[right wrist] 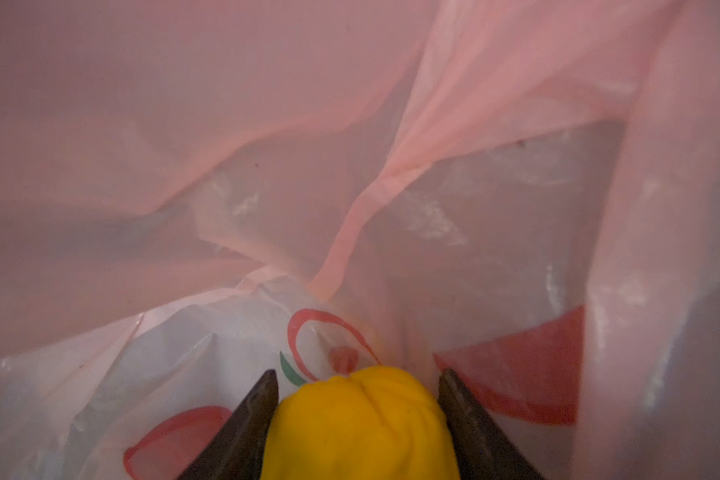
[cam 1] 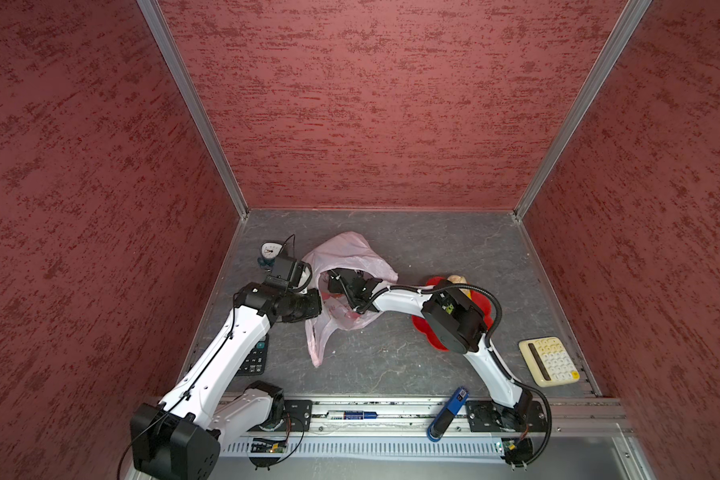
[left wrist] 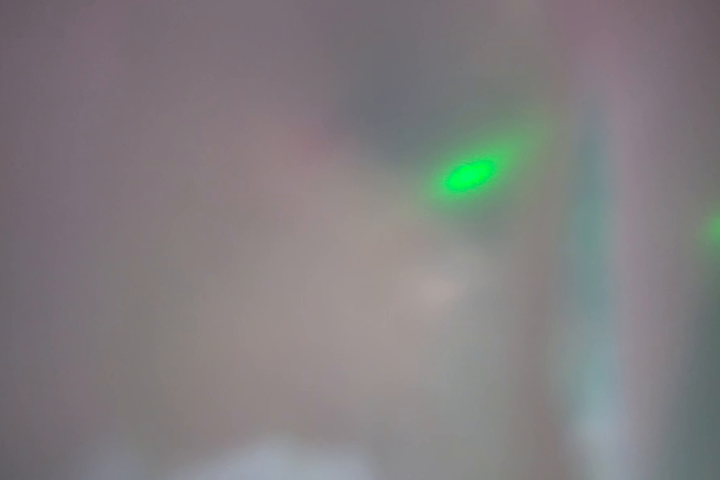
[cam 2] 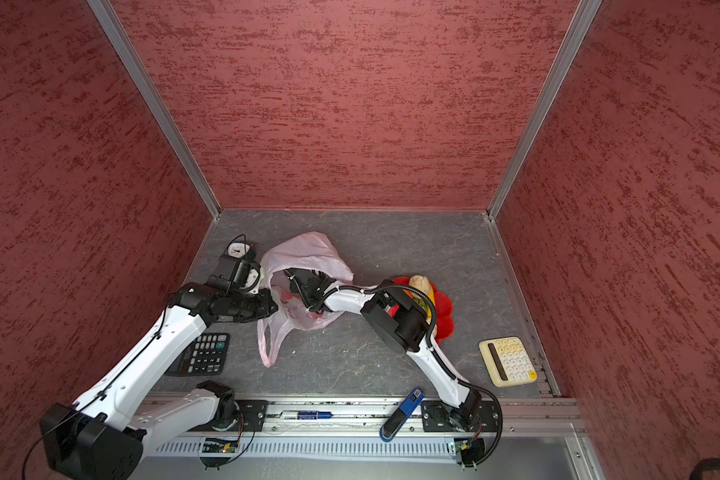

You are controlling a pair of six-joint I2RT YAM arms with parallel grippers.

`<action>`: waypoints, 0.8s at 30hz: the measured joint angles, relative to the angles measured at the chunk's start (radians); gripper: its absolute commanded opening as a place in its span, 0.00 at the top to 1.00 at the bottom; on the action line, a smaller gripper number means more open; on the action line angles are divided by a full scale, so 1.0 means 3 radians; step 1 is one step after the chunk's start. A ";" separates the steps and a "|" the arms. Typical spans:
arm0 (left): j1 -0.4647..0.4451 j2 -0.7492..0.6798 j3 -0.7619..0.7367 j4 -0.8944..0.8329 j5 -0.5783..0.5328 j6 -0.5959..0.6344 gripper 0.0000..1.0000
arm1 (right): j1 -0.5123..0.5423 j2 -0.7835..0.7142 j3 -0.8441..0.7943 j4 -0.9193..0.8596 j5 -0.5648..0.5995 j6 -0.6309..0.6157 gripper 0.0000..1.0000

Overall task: Take the fake fruits out of the plastic bag
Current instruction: 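Close the right gripper on the yellow fruit and lift it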

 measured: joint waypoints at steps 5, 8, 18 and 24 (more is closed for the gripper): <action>0.0003 0.0027 -0.0015 -0.0019 -0.0092 -0.0025 0.83 | 0.0000 -0.0083 -0.0139 0.0053 0.0018 -0.0025 0.78; 0.0003 0.0027 -0.0041 -0.0014 -0.0150 -0.0053 0.83 | 0.0000 -0.0182 -0.0272 0.0076 0.0000 -0.0050 0.79; 0.0155 0.0031 -0.0019 0.0303 -0.0226 -0.0234 0.83 | 0.0000 -0.0720 -0.0581 0.0117 -0.0258 -0.0243 0.81; 0.0257 0.0195 0.0243 0.0562 -0.0225 -0.0266 0.83 | 0.0036 -0.0977 -0.0810 0.0113 -0.0390 -0.0427 0.82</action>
